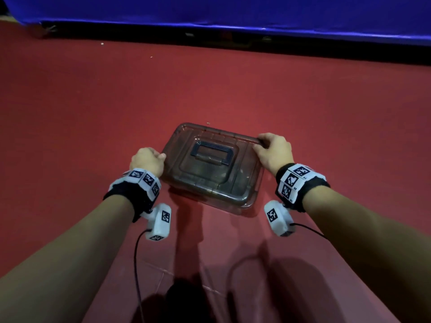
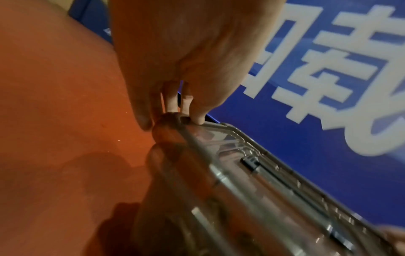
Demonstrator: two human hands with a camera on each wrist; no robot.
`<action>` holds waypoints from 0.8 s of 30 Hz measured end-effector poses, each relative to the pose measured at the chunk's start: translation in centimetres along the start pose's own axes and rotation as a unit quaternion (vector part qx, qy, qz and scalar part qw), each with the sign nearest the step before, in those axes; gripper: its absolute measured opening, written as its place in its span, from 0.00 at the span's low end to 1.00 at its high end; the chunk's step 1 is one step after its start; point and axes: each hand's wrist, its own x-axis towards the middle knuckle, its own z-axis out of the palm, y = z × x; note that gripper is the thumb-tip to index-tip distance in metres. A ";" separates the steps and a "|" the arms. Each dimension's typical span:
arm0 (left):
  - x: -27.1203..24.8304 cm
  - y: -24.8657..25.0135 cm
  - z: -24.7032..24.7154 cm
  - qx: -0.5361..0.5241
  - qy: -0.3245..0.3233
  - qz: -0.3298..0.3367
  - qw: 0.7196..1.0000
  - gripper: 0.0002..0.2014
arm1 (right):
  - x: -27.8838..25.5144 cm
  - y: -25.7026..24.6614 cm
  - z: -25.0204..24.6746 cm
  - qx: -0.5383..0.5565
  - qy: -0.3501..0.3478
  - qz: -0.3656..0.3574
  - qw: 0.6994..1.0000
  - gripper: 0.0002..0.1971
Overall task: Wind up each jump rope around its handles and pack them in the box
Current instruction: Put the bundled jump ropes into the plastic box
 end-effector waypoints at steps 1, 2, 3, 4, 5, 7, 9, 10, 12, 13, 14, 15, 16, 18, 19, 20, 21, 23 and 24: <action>-0.2 -0.2 0.5 0.012 -0.009 0.005 1.000 0.11 | -0.3 0.1 0.0 -0.022 -0.001 0.003 1.000 0.19; -0.2 -0.4 0.9 0.014 -0.020 0.004 1.000 0.12 | -0.5 0.2 0.1 -0.038 -0.001 0.008 0.999 0.18; -0.2 -0.5 1.3 0.010 -0.027 0.004 1.000 0.11 | -0.7 0.3 0.0 -0.045 -0.002 0.011 0.999 0.18; -0.1 -0.6 1.5 0.004 -0.031 -0.002 0.999 0.11 | -0.7 0.3 -0.1 -0.046 -0.003 0.012 0.999 0.18; 0.0 -0.6 1.6 0.001 -0.034 -0.004 0.999 0.10 | -0.7 0.4 -0.1 -0.043 -0.004 0.010 0.999 0.18; 0.1 -0.5 1.6 0.007 -0.039 -0.004 0.999 0.10 | -0.5 0.4 0.0 -0.053 -0.006 0.005 0.999 0.18; 0.0 -0.2 1.6 0.023 -0.043 -0.004 0.999 0.11 | -0.1 0.5 0.1 -0.064 -0.009 0.011 0.998 0.18; 0.0 0.0 1.6 0.026 -0.040 -0.002 0.999 0.12 | 0.2 0.4 0.1 -0.069 -0.011 0.016 0.997 0.19; -0.7 0.3 2.1 0.004 -0.021 0.030 0.999 0.20 | 0.5 -0.1 0.1 -0.109 -0.007 0.001 0.994 0.21; -1.2 0.3 2.5 -0.012 -0.006 0.067 0.998 0.23 | 0.4 -0.4 0.3 -0.143 0.007 -0.038 0.989 0.22; -1.7 0.1 3.2 -0.018 0.005 0.113 0.993 0.25 | 0.2 -0.6 0.7 -0.175 0.016 -0.092 0.980 0.24; -2.3 -0.2 4.0 -0.004 0.013 0.159 0.987 0.25 | -0.1 -0.7 1.2 -0.212 -0.002 -0.144 0.966 0.27; -2.7 -0.6 4.7 0.030 0.025 0.199 0.979 0.26 | -0.5 -0.5 1.9 -0.261 -0.049 -0.177 0.948 0.32; -3.0 -1.1 5.5 0.098 0.045 0.234 0.966 0.30 | -1.4 0.5 3.4 -0.356 -0.139 -0.177 0.907 0.40; -3.0 -0.9 5.5 0.115 0.048 0.235 0.964 0.32 | -1.5 1.1 3.7 -0.379 -0.150 -0.169 0.897 0.41; -2.8 -0.4 5.4 0.123 0.048 0.237 0.962 0.33 | -1.4 1.4 3.8 -0.384 -0.149 -0.166 0.896 0.42; -2.7 0.2 5.2 0.126 0.047 0.245 0.960 0.33 | -1.4 1.6 3.8 -0.383 -0.146 -0.168 0.897 0.42; -2.5 2.1 5.2 0.110 0.027 0.280 0.953 0.33 | -1.3 1.4 3.7 -0.381 -0.144 -0.174 0.897 0.42; -2.5 3.3 5.3 0.098 0.012 0.300 0.949 0.33 | -1.3 1.4 3.7 -0.380 -0.142 -0.176 0.897 0.42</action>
